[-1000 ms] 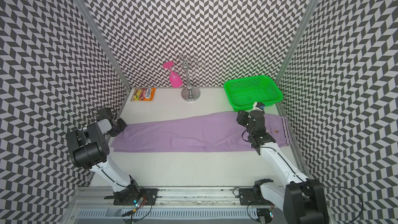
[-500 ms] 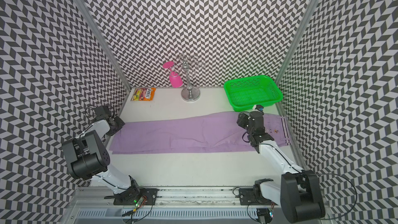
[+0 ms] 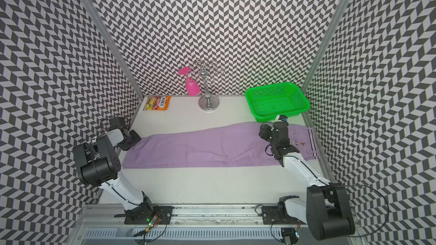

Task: Roll up the long pants
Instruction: Fold the long pant at the center of the board.

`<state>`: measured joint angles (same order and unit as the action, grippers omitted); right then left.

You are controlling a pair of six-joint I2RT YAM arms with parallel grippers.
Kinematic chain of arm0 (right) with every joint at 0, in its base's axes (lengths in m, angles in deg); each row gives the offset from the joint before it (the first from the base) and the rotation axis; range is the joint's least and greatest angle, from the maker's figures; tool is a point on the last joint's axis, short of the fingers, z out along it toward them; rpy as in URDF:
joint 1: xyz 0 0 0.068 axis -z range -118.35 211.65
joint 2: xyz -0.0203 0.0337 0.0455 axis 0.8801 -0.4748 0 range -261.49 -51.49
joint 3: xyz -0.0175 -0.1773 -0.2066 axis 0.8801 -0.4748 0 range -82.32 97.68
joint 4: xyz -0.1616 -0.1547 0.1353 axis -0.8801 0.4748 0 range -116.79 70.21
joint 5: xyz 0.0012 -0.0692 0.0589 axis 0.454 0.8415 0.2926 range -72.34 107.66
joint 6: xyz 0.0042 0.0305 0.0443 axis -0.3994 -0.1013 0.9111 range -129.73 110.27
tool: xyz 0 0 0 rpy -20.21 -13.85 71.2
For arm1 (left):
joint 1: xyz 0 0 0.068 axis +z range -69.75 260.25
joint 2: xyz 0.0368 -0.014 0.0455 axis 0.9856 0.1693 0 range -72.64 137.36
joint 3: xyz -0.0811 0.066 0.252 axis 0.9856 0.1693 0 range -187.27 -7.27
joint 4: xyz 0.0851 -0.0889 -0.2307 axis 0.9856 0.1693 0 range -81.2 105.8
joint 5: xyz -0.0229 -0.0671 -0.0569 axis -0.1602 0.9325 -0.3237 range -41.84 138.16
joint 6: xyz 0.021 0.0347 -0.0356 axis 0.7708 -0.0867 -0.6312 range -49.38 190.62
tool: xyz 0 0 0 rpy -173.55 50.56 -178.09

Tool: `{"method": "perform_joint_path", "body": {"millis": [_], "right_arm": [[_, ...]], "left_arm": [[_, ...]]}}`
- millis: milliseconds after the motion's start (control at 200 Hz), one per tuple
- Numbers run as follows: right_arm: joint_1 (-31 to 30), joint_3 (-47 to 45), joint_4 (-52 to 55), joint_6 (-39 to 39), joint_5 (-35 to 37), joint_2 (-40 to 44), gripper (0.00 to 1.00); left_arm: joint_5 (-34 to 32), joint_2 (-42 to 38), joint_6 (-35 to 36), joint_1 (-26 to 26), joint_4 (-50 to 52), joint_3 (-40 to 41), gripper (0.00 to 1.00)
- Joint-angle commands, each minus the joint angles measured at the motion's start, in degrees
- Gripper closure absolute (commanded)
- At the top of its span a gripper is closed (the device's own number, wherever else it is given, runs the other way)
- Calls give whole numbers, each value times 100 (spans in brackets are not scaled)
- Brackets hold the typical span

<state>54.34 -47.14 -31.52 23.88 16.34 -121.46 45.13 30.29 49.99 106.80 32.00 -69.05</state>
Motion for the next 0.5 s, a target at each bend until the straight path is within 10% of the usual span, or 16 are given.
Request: {"method": "perform_joint_path", "body": {"millis": [0, 90, 160, 496], "right_arm": [[20, 127, -225, -2, -36, 82, 44], [20, 95, -204, 11, 49, 176, 45], [24, 62, -207, 14, 104, 260, 45], [50, -62, -158, -57, 247, 588, 44]], "left_arm": [[-169, -12, 128, 34, 695, -321, 36], [-476, -91, 265, 26, 1318, -674, 33], [-549, -158, 422, 26, 1633, -840, 12], [-534, 411, 753, 35, 2004, -720, 3]]}}
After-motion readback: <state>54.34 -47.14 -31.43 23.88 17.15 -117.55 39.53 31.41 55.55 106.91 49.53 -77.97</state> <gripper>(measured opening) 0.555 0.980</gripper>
